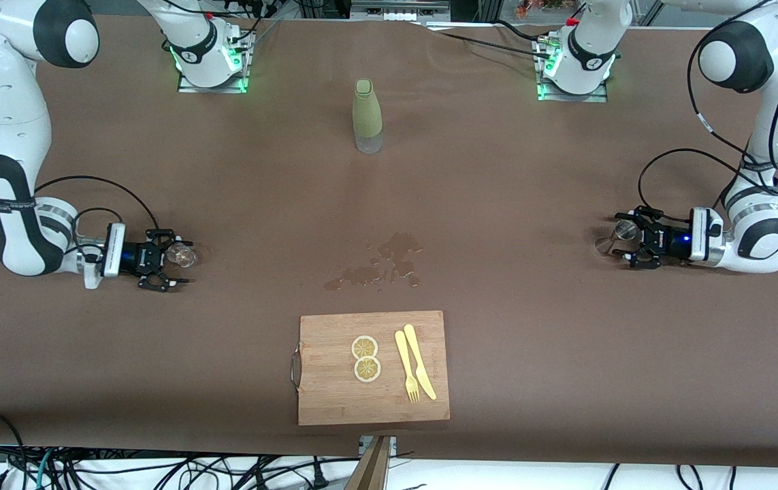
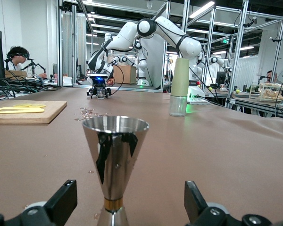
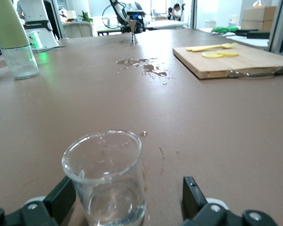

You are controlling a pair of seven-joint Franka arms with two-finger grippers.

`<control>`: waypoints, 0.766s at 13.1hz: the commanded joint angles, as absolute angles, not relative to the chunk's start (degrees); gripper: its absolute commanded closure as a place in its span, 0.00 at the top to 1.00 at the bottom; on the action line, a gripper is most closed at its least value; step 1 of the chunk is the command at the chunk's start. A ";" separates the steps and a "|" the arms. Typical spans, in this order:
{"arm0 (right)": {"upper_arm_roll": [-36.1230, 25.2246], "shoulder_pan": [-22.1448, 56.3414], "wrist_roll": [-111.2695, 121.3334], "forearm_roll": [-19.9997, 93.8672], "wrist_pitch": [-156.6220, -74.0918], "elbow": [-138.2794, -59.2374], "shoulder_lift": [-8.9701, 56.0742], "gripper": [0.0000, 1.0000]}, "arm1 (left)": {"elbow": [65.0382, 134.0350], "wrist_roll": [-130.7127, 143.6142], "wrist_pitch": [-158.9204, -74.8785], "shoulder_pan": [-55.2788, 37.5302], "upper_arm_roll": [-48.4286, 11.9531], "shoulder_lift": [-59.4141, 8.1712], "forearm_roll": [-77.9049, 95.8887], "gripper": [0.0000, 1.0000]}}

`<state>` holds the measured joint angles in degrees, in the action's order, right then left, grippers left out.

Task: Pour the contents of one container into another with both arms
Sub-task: 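Lower the right gripper onto the glass cup while the left gripper grasps the jigger, then lift the glass cup with the right gripper while the left gripper lifts the jigger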

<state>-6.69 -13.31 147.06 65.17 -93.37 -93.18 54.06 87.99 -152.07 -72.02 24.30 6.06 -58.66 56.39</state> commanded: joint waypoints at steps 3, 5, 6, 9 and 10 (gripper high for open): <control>-6.15 -13.54 148.62 65.66 -89.22 -92.11 55.55 0.85 | 87.36 -156.18 -72.77 23.55 6.59 -59.68 57.66 0.99; -6.15 -13.62 149.15 65.48 -88.77 -92.20 55.55 0.46 | 87.36 -156.01 -72.77 23.64 6.68 -59.59 57.66 0.80; -6.15 -13.71 149.15 65.39 -88.77 -92.11 55.63 0.32 | 87.36 -155.83 -72.69 23.73 6.68 -59.59 57.66 0.61; -6.15 -13.71 149.06 65.39 -88.42 -92.11 55.63 0.11 | 87.63 -156.27 -72.60 24.08 6.68 -59.76 57.66 0.17; -6.15 -13.71 148.54 65.48 -87.55 -92.11 55.63 0.06 | 87.80 -156.27 -72.60 24.17 6.77 -59.85 57.66 0.01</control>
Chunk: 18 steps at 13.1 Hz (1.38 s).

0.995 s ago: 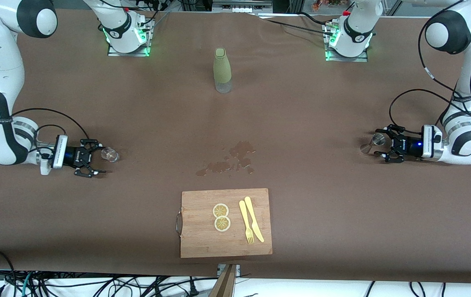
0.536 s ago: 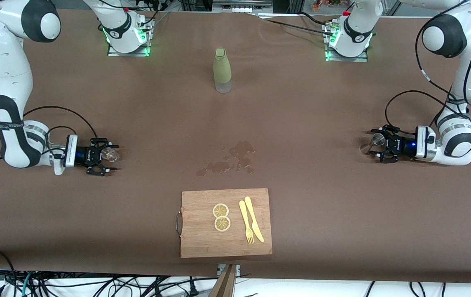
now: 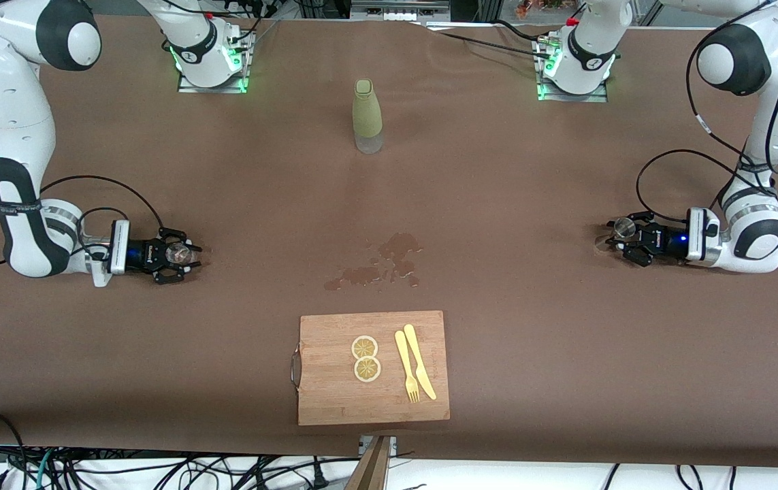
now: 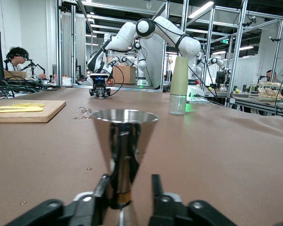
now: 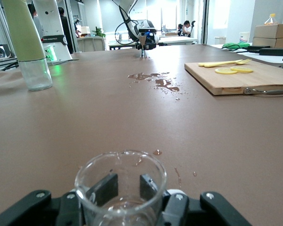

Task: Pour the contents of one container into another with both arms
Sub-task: 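Lift the glass cup with the right gripper while the left gripper lifts the jigger, then bring the glass cup and jigger together above the table center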

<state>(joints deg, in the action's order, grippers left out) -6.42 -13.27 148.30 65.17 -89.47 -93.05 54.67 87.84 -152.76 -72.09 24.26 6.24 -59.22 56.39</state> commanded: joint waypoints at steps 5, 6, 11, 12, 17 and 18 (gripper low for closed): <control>-4.22 -13.36 140.91 65.66 -83.59 -89.92 55.20 0.00 | 87.54 -160.23 -72.69 23.82 6.68 -61.17 61.25 0.00; -2.91 -13.19 138.63 65.65 -83.06 -88.87 55.02 0.00 | 87.54 -159.27 -72.69 23.64 6.68 -61.08 62.30 0.00; 3.51 -10.12 125.89 65.13 -81.57 -82.37 54.67 0.00 | 84.56 -149.26 -72.77 18.91 4.76 -59.33 64.68 0.00; 4.12 -8.45 123.25 65.30 -80.78 -81.14 54.67 0.00 | 83.77 -147.41 -72.95 17.16 4.31 -59.33 65.38 0.00; 4.75 -0.63 117.20 65.83 -86.55 -75.94 53.27 0.00 | 83.50 -140.81 -80.93 5.21 2.30 -59.33 76.54 0.00; 4.83 1.12 113.77 65.83 -88.92 -75.94 52.74 0.00 | 83.50 -139.76 -83.56 2.92 1.24 -59.33 77.68 0.00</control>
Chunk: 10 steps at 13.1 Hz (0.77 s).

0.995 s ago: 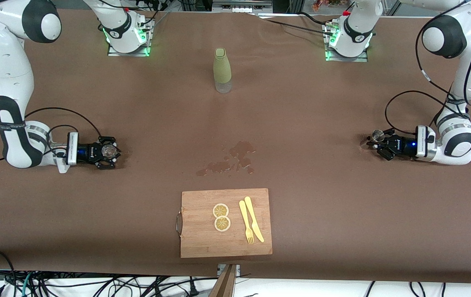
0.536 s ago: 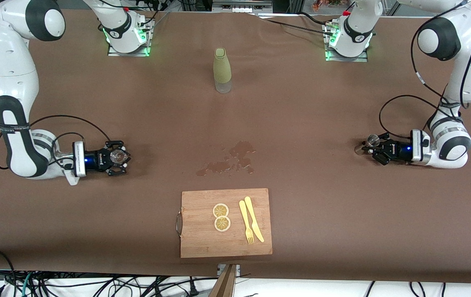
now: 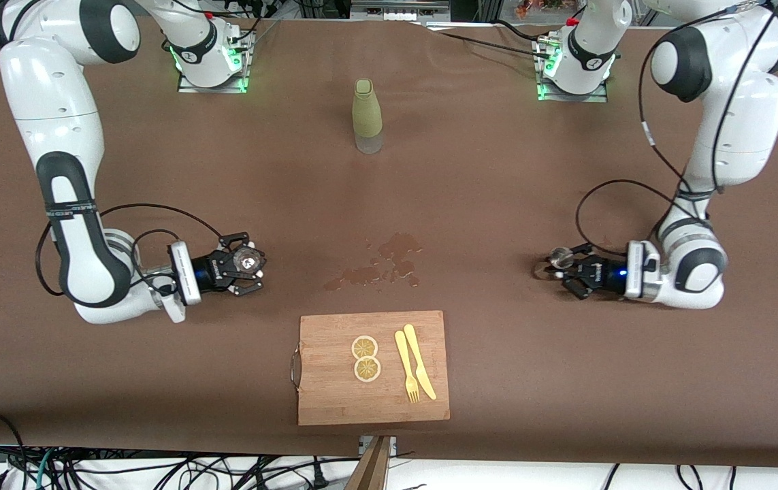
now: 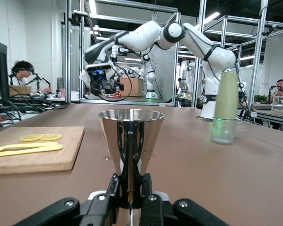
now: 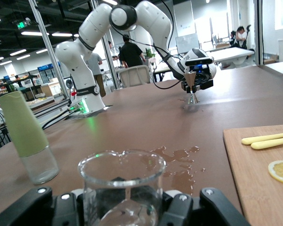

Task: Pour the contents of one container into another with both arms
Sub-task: 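Bring the glass cup and jigger together above the table center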

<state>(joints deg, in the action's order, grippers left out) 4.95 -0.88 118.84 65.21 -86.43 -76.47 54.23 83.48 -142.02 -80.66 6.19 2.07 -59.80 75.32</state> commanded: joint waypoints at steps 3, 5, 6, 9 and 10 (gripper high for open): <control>9.57 3.68 104.28 65.39 -99.55 -75.85 49.75 0.00 | 83.50 -134.40 -90.77 -1.92 -3.94 -59.33 80.06 0.00; 9.67 6.31 100.12 65.39 -103.78 -74.80 49.66 0.00 | 82.28 -130.63 -95.43 -4.64 -6.05 -59.41 80.33 0.00; 9.67 7.63 99.85 65.22 -105.45 -74.27 49.57 0.00 | 81.83 -128.52 -97.71 -5.88 -7.11 -59.41 80.42 0.00; 9.40 11.94 94.59 60.50 -109.59 -74.18 48.17 0.00 | 80.08 -125.16 -104.75 -9.30 -10.80 -59.85 81.91 0.00; 9.40 13.00 92.31 57.68 -111.17 -74.18 47.47 0.00 | 79.20 -124.20 -105.64 -10.36 -10.90 -60.03 82.35 0.00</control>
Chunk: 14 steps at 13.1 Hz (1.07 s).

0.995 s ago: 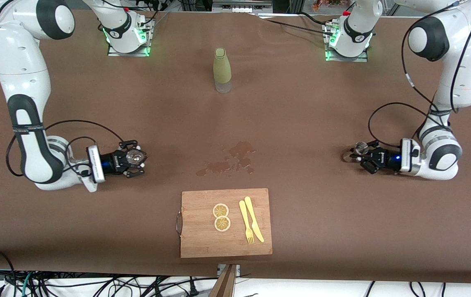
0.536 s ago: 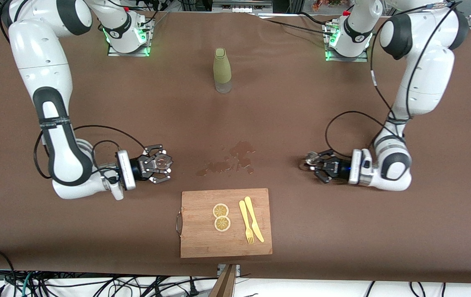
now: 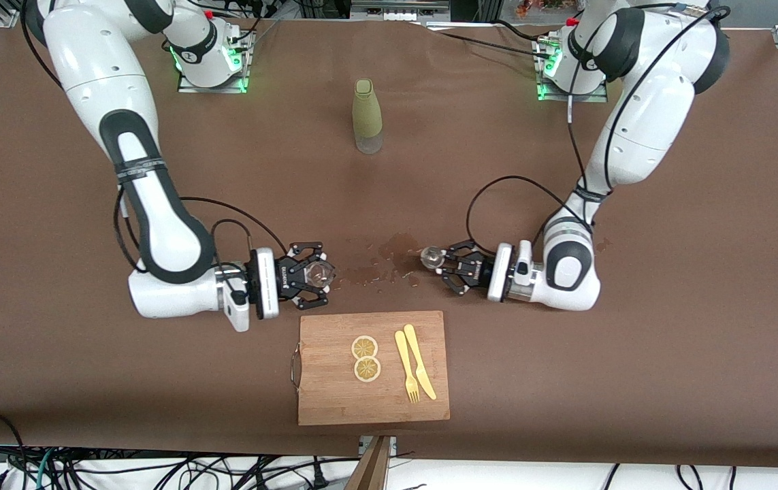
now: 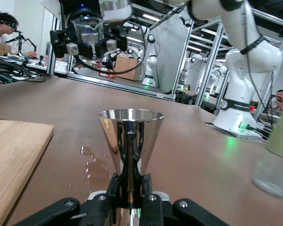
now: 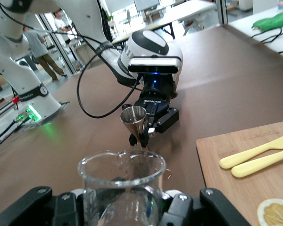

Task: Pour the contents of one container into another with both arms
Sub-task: 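Bring the glass cup and jigger together above the table center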

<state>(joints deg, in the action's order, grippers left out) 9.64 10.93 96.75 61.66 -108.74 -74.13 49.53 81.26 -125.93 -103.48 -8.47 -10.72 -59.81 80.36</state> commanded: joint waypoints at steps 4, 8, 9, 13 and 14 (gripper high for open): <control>9.49 16.43 87.38 48.54 -113.82 -74.18 46.15 0.00 | 76.47 -122.08 -109.15 -13.79 -10.90 -60.55 83.58 0.00; 9.58 18.10 81.66 38.96 -113.91 -74.18 44.21 0.00 | 74.53 -121.99 -110.48 -16.95 -10.81 -61.61 86.74 0.00; 9.58 18.11 81.39 37.54 -113.91 -74.18 44.12 0.00 | 74.44 -121.99 -110.83 -17.31 -10.81 -61.70 87.10 0.00; 9.58 19.24 80.86 34.20 -113.91 -74.27 43.16 0.00 | 74.36 -121.47 -111.62 -18.10 -10.81 -61.70 87.28 0.00; 9.58 19.34 78.95 32.62 -113.82 -74.18 43.07 0.00 | 73.92 -121.29 -112.14 -18.37 -10.81 -61.70 87.19 0.00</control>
<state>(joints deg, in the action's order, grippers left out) 9.66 18.51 82.17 35.29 -113.81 -73.80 44.41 76.18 -121.27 -110.67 -17.26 -11.15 -60.76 85.28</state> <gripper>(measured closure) 0.877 0.793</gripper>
